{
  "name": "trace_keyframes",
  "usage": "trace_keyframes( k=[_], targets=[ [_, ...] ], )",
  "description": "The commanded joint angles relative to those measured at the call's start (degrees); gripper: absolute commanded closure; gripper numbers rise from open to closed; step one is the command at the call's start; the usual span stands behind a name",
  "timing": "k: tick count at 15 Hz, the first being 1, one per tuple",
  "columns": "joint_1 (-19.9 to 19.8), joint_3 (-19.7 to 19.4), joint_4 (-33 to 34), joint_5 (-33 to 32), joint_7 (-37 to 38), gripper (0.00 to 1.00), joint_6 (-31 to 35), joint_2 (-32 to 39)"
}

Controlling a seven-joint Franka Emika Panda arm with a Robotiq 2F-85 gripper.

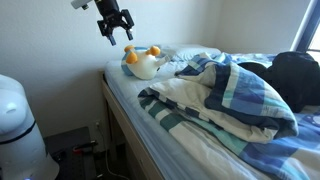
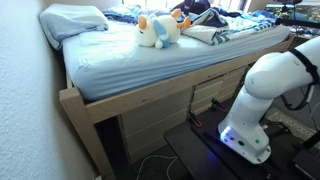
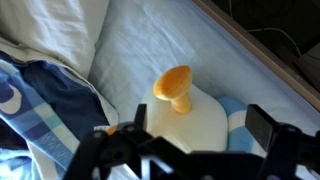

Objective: Uncover the plushy, put it at the head of the bed, and then cover the blanket

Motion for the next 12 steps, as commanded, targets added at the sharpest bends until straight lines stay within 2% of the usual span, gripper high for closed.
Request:
trace_keyframes(
  k=[1,4,7,8,12],
  targets=[
    [2.4,-1.7,1.2,3.0,-5.8,0.00,2.7,1.4],
    [4.4,-2.6,0.8,6.0,-10.7,0.00,4.3,2.5],
    [4.7,-3.4,0.3,6.5,-13.9,0.00,4.9,3.0],
    [3.5,-1.9,0.3,5.9,-11.6,0.00,3.7,2.5],
    [3.4,-2.4,0.3,6.0,-12.7,0.00,4.0,3.0]
  ],
)
